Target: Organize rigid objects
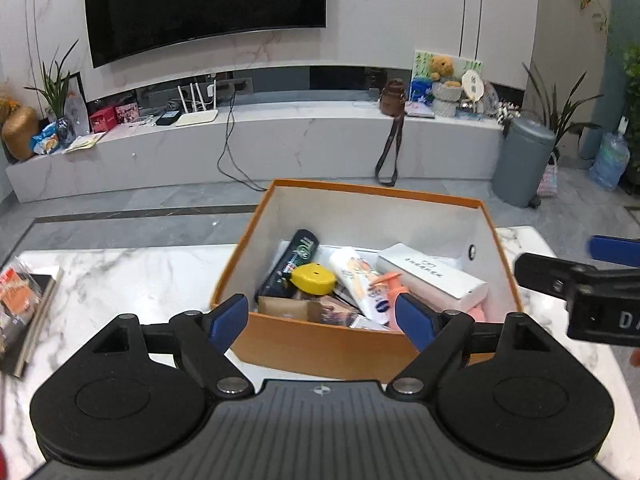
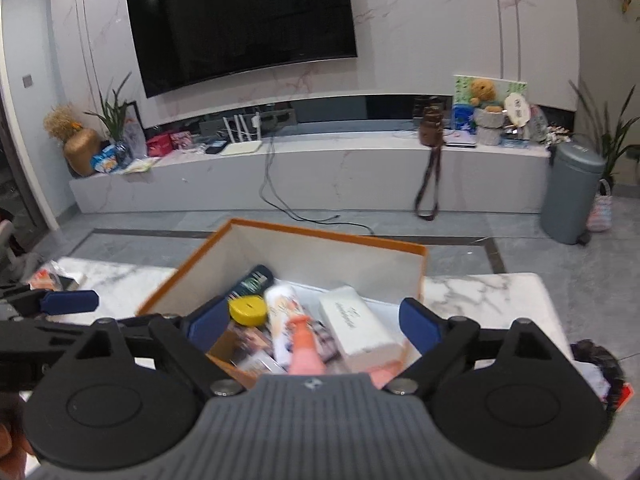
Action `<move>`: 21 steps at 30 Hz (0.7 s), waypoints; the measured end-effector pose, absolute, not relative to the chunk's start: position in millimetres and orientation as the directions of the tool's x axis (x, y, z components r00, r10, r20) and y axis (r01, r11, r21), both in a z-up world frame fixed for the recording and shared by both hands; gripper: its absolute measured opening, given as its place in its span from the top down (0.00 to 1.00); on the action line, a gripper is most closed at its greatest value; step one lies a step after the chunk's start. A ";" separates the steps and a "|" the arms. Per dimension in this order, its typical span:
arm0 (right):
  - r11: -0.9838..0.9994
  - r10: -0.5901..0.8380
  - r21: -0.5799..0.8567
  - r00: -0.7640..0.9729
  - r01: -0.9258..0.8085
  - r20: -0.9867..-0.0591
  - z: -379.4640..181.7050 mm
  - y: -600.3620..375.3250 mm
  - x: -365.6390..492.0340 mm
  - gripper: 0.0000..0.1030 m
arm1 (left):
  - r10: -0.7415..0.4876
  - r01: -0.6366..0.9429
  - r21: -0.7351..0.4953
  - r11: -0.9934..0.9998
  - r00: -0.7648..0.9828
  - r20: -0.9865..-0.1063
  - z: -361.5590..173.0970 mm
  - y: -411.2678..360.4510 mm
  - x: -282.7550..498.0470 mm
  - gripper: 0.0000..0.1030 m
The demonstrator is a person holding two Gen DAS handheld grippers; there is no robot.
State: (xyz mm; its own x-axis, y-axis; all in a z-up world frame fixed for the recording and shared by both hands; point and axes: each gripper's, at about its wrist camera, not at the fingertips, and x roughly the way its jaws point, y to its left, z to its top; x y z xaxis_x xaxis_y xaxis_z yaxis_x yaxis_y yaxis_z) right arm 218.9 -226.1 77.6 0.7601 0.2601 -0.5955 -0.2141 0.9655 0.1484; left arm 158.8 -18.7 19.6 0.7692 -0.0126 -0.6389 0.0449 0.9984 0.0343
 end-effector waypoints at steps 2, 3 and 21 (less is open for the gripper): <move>0.980 0.197 0.092 0.785 -0.177 -0.588 77.6 -229.4 209.6 0.03 | -0.028 0.053 0.022 0.998 0.781 -0.624 16.0 -20.2 157.9 0.05; 0.984 0.175 0.071 0.797 -0.165 -0.578 77.9 -231.5 204.3 0.03 | -0.029 0.054 0.021 0.998 0.782 -0.623 14.7 -21.3 158.9 0.05; 0.985 0.171 0.115 0.778 -0.127 -0.605 46.6 -211.8 203.9 0.02 | 0.088 -0.012 0.118 0.993 0.743 -0.663 -4.6 -30.3 168.0 0.00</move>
State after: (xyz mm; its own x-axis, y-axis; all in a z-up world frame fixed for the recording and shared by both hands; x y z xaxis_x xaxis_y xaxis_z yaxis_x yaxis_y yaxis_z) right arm 203.9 -211.8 46.6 0.7778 0.1713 -0.6047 -0.1272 0.9851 0.1154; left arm 168.0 -30.3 -4.6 0.7433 0.0881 -0.6632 -0.0123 0.9929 0.1181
